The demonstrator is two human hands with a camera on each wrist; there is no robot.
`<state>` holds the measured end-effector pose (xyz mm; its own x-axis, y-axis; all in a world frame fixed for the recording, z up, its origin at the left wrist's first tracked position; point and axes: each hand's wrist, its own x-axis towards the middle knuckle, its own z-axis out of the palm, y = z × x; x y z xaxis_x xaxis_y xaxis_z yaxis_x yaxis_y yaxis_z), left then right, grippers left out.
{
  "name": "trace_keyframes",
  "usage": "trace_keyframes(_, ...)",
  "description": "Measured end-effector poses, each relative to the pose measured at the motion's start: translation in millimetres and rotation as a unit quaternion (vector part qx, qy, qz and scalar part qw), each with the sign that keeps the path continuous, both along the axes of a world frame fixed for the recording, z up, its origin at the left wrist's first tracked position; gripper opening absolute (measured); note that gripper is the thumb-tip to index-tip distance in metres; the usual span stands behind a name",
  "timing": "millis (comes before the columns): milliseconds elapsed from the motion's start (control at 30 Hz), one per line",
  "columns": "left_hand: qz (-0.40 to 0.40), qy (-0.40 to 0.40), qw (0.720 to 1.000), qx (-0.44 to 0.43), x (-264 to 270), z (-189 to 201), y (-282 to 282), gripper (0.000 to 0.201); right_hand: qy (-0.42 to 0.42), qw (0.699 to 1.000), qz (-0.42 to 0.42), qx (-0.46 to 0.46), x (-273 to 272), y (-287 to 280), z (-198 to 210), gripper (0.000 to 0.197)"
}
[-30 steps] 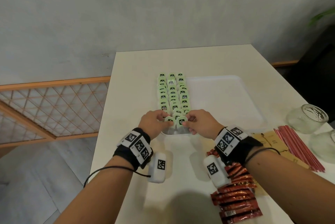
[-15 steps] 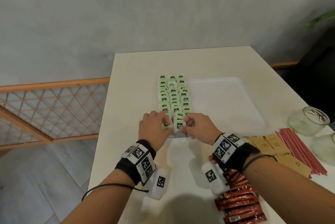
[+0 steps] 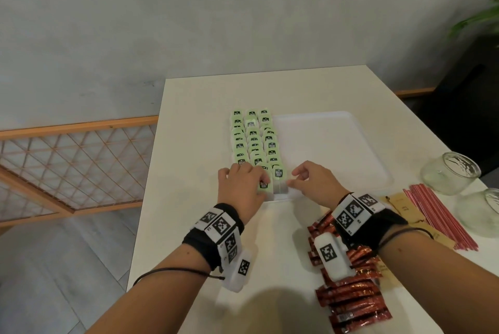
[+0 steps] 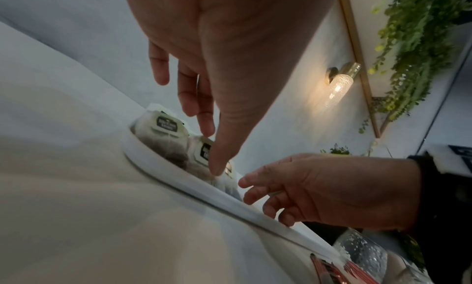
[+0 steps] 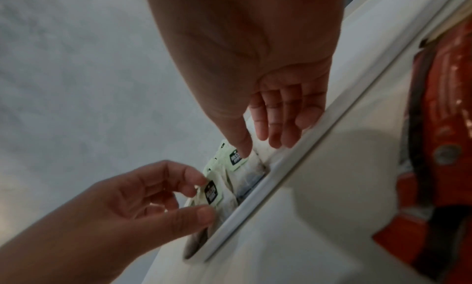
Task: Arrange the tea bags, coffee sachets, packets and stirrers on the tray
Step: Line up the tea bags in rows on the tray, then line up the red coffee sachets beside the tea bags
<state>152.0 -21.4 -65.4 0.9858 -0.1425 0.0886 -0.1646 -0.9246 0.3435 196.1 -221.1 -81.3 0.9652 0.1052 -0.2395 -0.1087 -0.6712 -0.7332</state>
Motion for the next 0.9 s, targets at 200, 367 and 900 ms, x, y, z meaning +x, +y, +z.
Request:
trace_keyframes(200, -0.009, 0.046, 0.997, 0.058, 6.0, 5.9, -8.0, 0.018, 0.017, 0.998, 0.035, -0.051, 1.1, 15.8, -0.5, 0.028)
trace_keyframes(367, 0.001, 0.073, 0.993, 0.091, 11.4, 8.1, -8.1, 0.023, 0.039, 0.993, 0.071, -0.083, 9.6, 12.0, 3.8, 0.027)
trace_keyframes(900, -0.104, 0.095, 0.99, 0.026, -23.9, 43.5, -65.2, 0.028, -0.023, 0.99, 0.118, -0.077, -39.5, -67.1, 61.9, 0.025)
